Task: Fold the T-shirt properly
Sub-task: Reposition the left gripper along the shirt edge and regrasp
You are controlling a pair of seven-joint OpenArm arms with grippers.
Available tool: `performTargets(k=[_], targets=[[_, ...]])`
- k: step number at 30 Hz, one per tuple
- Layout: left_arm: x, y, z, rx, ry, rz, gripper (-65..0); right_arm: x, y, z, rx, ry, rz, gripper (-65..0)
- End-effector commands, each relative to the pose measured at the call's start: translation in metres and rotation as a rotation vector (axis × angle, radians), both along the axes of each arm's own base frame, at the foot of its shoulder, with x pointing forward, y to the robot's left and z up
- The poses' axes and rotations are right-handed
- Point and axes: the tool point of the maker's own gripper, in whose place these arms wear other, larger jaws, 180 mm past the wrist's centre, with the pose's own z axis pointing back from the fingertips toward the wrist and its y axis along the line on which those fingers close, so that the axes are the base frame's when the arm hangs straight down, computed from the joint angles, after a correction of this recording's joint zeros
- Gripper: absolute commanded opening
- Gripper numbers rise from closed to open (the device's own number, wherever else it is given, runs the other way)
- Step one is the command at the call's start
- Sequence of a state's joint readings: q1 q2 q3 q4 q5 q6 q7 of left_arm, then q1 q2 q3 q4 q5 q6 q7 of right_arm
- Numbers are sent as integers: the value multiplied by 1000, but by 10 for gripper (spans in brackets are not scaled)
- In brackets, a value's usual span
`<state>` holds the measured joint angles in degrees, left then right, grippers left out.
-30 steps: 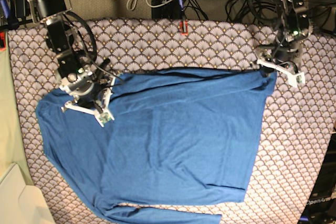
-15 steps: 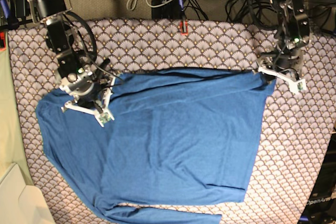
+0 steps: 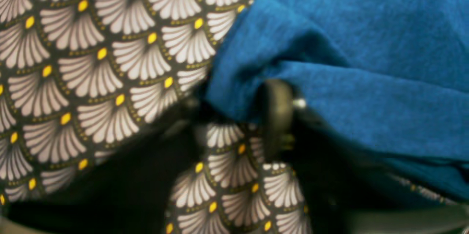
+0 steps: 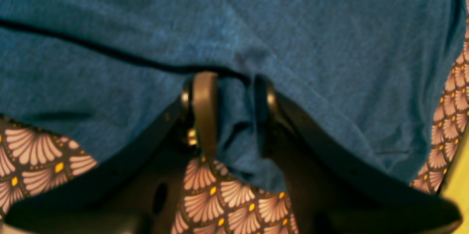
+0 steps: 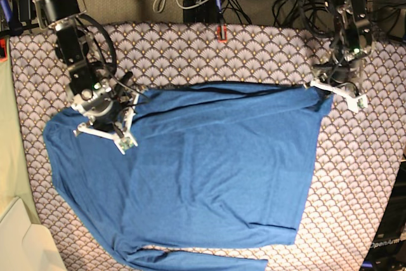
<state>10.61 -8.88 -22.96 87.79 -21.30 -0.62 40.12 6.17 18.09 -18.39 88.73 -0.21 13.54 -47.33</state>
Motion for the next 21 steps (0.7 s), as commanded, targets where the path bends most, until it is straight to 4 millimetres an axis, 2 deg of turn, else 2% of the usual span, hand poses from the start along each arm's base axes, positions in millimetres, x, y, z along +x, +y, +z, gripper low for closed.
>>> performTargets(k=[1, 2, 5, 7, 13, 15, 21], targets=[[9, 5, 13, 19, -42, -2, -590, 13, -1, 16, 2, -56, 5, -465], [9, 5, 13, 19, -42, -1, -650, 13, -1, 16, 3, -57, 5, -465], [9, 6, 14, 14, -45, 3, -626, 14, -1, 17, 3, -59, 5, -465], [12, 5, 22, 20, -64, -1, -648, 14, -1, 17, 3, -60, 6, -465], [27, -1, 60, 48, -166, -24, -645, 14, -1, 17, 4, -61, 6, -465], [39, -2, 74, 52, -208, -28, -645, 14, -1, 17, 4, -61, 6, -465], [58, 2, 65, 23, -196, -5, -645, 14, -1, 17, 4, -61, 6, -465]])
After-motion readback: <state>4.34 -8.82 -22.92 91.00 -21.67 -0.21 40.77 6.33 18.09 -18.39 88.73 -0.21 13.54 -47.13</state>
